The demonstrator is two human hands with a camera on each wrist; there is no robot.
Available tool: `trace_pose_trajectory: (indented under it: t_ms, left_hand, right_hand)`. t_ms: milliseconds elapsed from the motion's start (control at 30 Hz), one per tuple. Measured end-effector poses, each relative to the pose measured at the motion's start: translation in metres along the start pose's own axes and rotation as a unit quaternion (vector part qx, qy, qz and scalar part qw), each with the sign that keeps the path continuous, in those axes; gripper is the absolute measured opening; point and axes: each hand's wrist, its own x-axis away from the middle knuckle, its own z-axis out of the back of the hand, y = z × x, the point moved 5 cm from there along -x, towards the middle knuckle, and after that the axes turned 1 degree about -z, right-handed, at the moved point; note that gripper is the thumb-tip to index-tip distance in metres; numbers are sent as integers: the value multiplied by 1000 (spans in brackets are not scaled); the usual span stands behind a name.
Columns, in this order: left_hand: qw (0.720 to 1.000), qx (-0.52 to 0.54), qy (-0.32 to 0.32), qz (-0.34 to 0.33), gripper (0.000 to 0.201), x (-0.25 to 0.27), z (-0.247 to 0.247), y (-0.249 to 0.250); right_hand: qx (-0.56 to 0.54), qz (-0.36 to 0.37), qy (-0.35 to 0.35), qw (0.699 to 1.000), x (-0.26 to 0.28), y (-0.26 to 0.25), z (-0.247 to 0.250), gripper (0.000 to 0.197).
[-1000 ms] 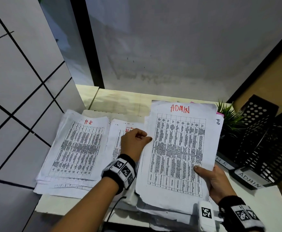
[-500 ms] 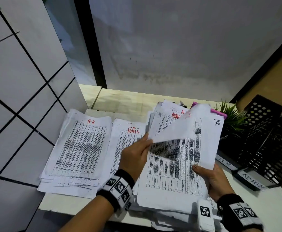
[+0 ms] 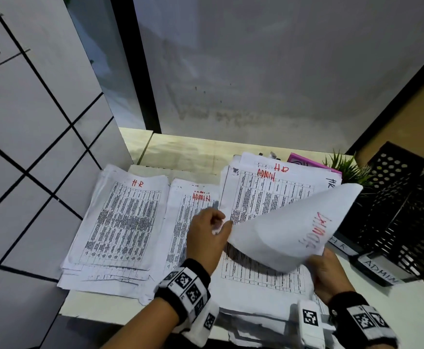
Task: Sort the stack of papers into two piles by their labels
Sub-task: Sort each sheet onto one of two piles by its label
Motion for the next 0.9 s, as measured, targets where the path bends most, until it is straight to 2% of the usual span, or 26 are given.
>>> trace_pose_trajectory:
  t_ms: [100, 200, 400, 467, 567, 633, 700, 733, 833, 900]
  left_hand:
    - [998, 28, 24, 58, 30, -9, 2, -10]
    - [996, 37, 28, 76, 30, -13, 3, -12]
    - [994, 61, 23, 87, 17, -15, 0, -15]
    - [997, 40, 19, 64, 14, -13, 0, -13]
    - [1000, 5, -7, -15, 13, -7, -2, -5]
    - [997, -4, -17, -74, 23, -3, -2, -3]
    - [995, 10, -19, -102, 38, 0, 0, -3]
    - [993, 22, -25, -112, 40, 1, -1, -2]
    - [982, 39, -54, -177, 25, 8, -2, 2]
    - [977, 31, -99, -187, 12, 15, -1, 10]
  right_hand:
    - [10, 16, -4, 1000, 1, -4, -3, 41]
    - [-15, -3, -13, 1000, 1, 0, -2, 58]
    - [-27, -22, -13, 999, 2, 2, -3, 41]
    - [-26, -17, -12, 999, 4, 0, -4, 36]
    - [-30, -15, -10, 999, 5, -1, -4, 32]
    - [-35, -17, -9, 999, 5, -1, -4, 33]
    - [-40, -22, -4, 999, 4, -1, -3, 39]
    - [-42, -25, 1, 999, 4, 0, -1, 42]
    - [-49, -28, 8, 998, 3, 3, 1, 48]
    - [-56, -18, 17, 998, 3, 3, 2, 53]
